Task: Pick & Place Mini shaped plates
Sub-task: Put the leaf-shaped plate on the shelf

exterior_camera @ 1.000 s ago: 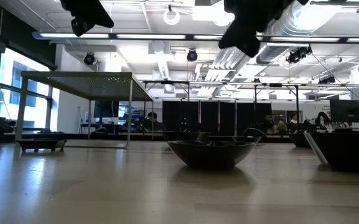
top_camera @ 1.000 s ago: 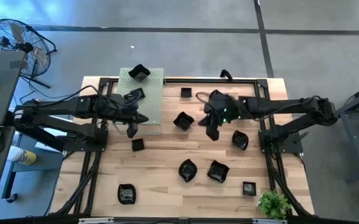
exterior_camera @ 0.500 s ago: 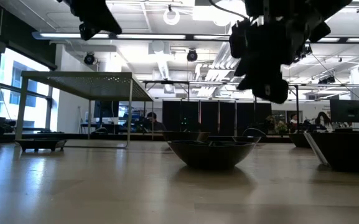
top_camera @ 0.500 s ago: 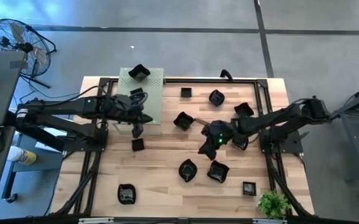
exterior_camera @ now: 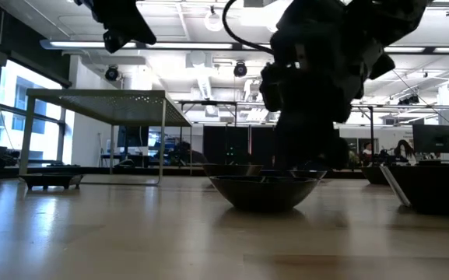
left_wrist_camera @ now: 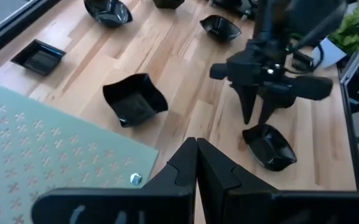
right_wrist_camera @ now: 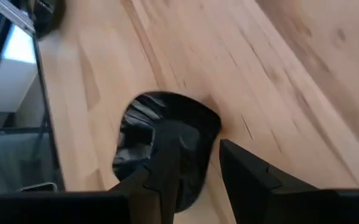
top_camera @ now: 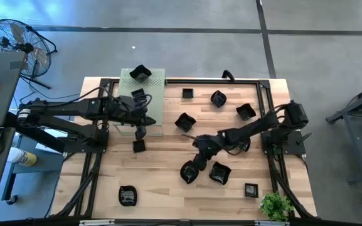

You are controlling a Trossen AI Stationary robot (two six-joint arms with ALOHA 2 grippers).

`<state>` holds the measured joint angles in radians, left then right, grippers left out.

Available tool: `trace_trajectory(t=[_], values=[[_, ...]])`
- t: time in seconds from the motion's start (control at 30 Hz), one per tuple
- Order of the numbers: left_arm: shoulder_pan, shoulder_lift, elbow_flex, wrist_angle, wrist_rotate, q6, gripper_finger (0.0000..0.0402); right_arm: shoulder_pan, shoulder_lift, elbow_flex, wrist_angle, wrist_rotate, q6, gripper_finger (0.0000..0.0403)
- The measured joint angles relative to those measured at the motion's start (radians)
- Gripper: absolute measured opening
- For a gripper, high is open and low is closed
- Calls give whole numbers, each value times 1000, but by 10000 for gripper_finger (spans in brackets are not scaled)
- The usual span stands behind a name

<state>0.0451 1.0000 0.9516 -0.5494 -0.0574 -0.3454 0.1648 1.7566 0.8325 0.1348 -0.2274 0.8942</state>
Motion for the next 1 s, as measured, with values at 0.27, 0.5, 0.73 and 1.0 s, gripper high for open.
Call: trace_trajectory(t=[0.27, 0.5, 0.73, 1.0], values=[[0, 0, 0, 1, 14, 0, 1, 0, 46, 6, 15, 31, 24, 67], [0, 0, 0, 1, 23, 0, 1, 0, 47, 6, 41, 18, 41, 29], [0, 0, 0, 2, 25, -12, 1, 3, 47, 4, 42, -15, 21, 74], [0, 0, 0, 2, 16, -22, 1, 6, 63, 4, 40, -7, -13, 61]])
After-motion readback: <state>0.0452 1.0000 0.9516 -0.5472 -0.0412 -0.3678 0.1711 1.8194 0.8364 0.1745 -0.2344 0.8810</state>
